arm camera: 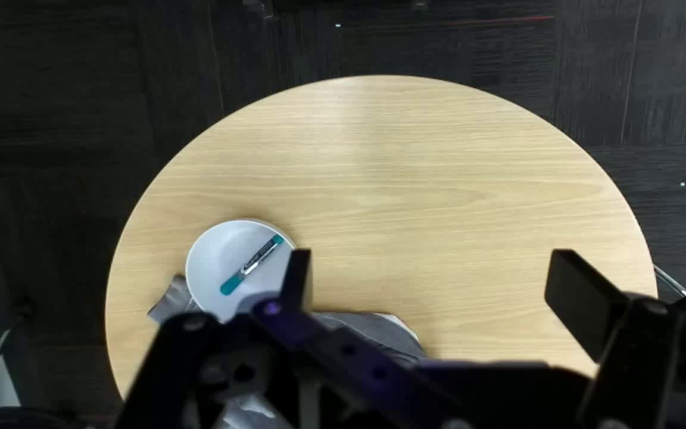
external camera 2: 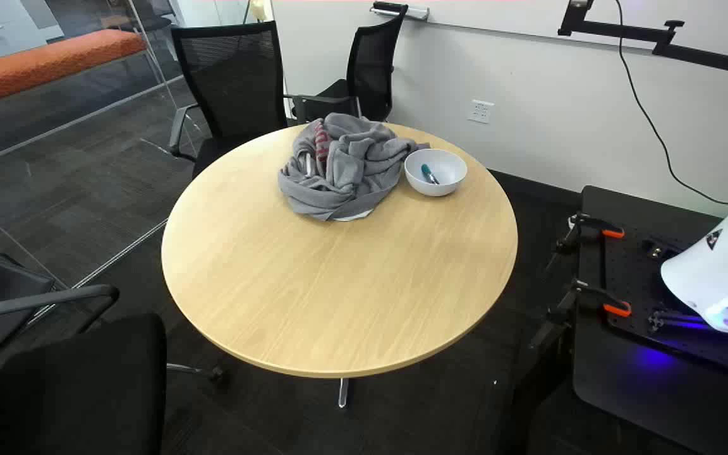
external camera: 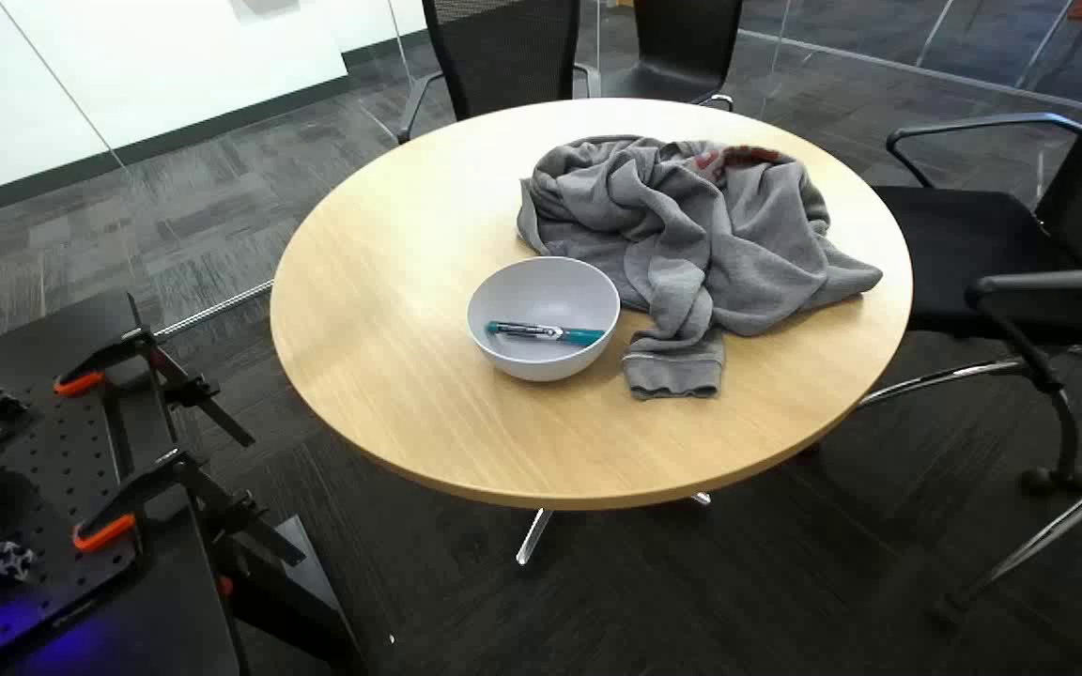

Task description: Remove the marker from the bowl and put it on the table

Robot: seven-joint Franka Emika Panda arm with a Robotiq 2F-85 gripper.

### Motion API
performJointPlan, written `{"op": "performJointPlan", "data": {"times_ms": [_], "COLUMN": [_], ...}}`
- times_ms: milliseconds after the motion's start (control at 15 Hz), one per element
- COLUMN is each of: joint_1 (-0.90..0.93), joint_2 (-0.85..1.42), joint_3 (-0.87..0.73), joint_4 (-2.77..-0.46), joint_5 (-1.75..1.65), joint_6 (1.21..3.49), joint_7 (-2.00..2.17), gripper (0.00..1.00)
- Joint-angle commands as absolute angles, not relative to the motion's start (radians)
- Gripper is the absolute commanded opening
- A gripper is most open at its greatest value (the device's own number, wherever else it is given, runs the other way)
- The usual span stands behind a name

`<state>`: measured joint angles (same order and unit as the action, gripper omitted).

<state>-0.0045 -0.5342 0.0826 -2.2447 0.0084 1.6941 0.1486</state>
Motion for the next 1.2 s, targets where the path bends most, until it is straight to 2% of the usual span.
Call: {"op": "performJointPlan", "data": {"times_ms": [0, 400, 1133], "joint_1": [0.002, 0.000, -0.132], "joint_2": [-0.533, -0.532, -0.484], "joint_3": [0.077, 0.076, 0.038], "joint_4": [-2.243, -2.242, -2.231], "joint_5": [0.006, 0.009, 0.000], "joint_6": [1.692, 1.703, 1.900], "joint_7": [0.151, 0.156, 0.419], "gripper": [1.00, 1.00, 1.00]}}
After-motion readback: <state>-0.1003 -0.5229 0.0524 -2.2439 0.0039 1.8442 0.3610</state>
